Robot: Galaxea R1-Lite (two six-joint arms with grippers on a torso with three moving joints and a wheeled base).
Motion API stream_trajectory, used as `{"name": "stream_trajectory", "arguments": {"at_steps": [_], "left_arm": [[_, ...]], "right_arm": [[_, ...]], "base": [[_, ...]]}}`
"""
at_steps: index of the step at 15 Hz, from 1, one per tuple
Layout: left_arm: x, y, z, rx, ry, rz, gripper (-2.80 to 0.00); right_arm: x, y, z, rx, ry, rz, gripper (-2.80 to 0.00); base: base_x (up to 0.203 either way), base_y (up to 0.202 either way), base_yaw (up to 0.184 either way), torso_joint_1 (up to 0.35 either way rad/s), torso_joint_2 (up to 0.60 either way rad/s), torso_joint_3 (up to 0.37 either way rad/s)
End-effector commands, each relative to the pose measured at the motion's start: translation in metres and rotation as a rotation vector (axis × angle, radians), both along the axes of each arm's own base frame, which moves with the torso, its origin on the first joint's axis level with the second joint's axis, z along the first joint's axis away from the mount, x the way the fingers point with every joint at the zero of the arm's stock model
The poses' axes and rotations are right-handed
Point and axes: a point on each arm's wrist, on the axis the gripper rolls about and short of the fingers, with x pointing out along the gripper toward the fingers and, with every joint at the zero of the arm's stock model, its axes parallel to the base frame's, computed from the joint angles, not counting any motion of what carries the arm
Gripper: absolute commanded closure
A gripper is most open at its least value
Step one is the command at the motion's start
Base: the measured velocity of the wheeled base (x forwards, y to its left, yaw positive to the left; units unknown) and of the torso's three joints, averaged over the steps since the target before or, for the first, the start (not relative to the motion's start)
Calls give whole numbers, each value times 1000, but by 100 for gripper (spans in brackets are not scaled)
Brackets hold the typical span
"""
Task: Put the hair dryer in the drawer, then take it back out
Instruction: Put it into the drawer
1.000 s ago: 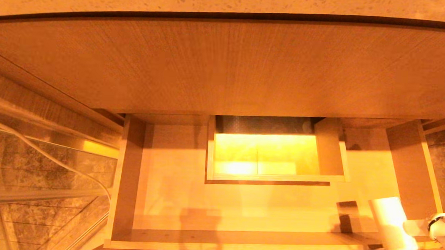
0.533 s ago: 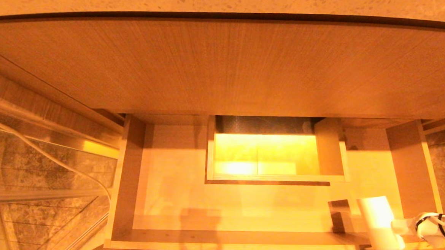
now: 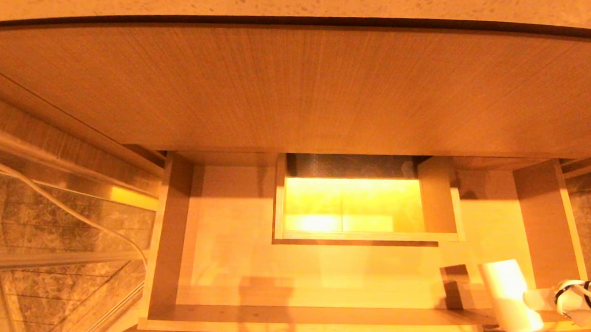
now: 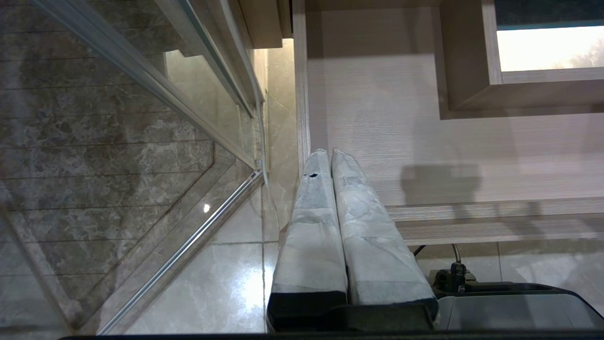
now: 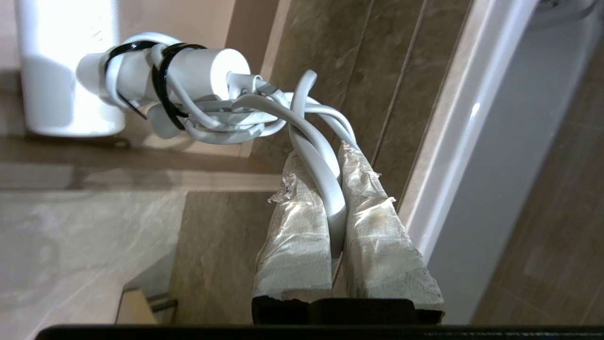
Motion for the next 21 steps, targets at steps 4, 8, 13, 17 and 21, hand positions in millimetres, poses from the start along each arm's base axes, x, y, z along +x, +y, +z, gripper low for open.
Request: {"name": "stream_trajectory", "arguments": {"at_steps": [4, 8, 13, 17, 21], "left_arm": [[0, 0, 0, 0, 0, 0, 0], [0, 0, 0, 0, 0, 0, 0], [0, 0, 0, 0, 0, 0, 0], [0, 0, 0, 0, 0, 0, 0], [0, 0, 0, 0, 0, 0, 0]], "right_arm": [[11, -5, 5, -9, 6, -2, 0], [25, -12, 13, -28, 18, 1, 0], [43, -20, 18, -9, 55, 13, 0], [60, -23, 21, 2, 83, 69, 0], [81, -26, 21, -4, 75, 108, 0]], "base": [[0, 0, 0, 0, 0, 0], [0, 0, 0, 0, 0, 0], [0, 0, 0, 0, 0, 0], [0, 0, 0, 0, 0, 0], [0, 0, 0, 0, 0, 0]]}}
